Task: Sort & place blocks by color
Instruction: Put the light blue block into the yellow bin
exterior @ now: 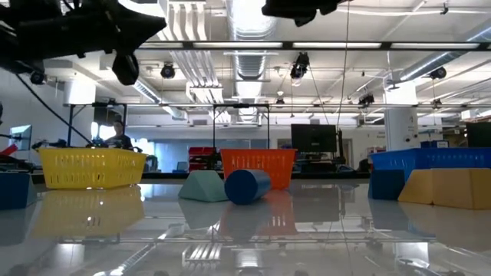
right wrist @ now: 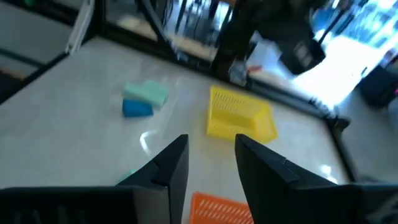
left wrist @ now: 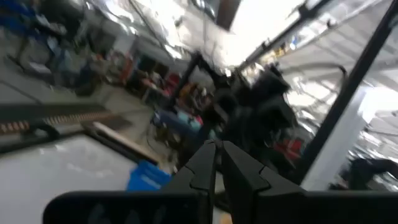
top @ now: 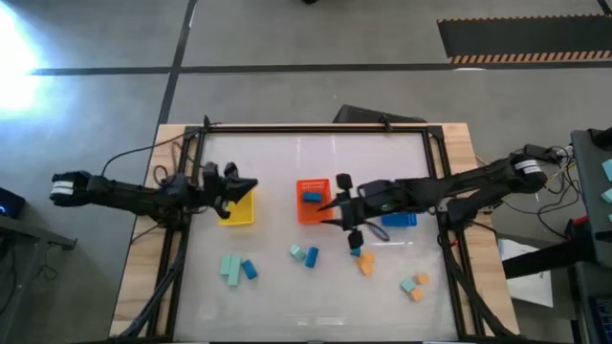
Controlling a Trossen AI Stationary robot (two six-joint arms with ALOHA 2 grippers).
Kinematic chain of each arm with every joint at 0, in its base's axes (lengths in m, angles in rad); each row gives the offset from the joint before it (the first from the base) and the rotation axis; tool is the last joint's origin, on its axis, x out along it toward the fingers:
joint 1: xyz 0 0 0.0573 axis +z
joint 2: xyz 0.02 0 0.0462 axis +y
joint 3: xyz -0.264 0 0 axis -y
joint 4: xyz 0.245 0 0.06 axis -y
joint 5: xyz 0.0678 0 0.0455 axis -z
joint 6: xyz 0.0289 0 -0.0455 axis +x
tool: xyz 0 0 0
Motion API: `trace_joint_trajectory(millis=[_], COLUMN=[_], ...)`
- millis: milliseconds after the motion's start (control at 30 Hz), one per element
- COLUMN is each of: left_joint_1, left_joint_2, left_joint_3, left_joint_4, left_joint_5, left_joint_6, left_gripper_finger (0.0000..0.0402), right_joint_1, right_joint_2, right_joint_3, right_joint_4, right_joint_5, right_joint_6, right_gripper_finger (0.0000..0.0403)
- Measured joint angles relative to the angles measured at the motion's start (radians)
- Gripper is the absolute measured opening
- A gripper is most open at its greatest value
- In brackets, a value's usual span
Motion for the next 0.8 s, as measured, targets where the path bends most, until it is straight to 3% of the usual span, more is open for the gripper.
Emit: trace_joint_trajectory(millis=[333, 467, 633, 800], left_joint_1=[-0.217, -0.332, -0.456, -0.547], left_joint_2=[0.184, 0.218, 0.228, 0.250], left_joint_3=[0.122, 0.161, 0.255, 0.424], left_joint_4=[-0.004, -0.115, -0.466, -1.076], left_joint_5=[-0.009, -0.109, -0.274, -0.283], left_joint_6=[-0.151, -0.250, -0.484, -0.874], left_gripper_finger=[0.0011, 0.0004, 0.0001, 0.0000], right_joint_1=[0.000, 0.000, 0.000, 0.000], right_joint_2=[-0.169, -0.209, -0.231, -0.226], right_joint_3=[-0.131, -0.153, -0.169, -0.170], right_joint_4=[0.066, 0.066, 0.065, 0.064], right_joint_5=[0.000, -0.001, -0.001, -0.001], right_joint_6=[-0.053, -0.055, -0.077, -0.094], right_gripper_finger=[0.0096, 0.0087, 0.0076, 0.0069])
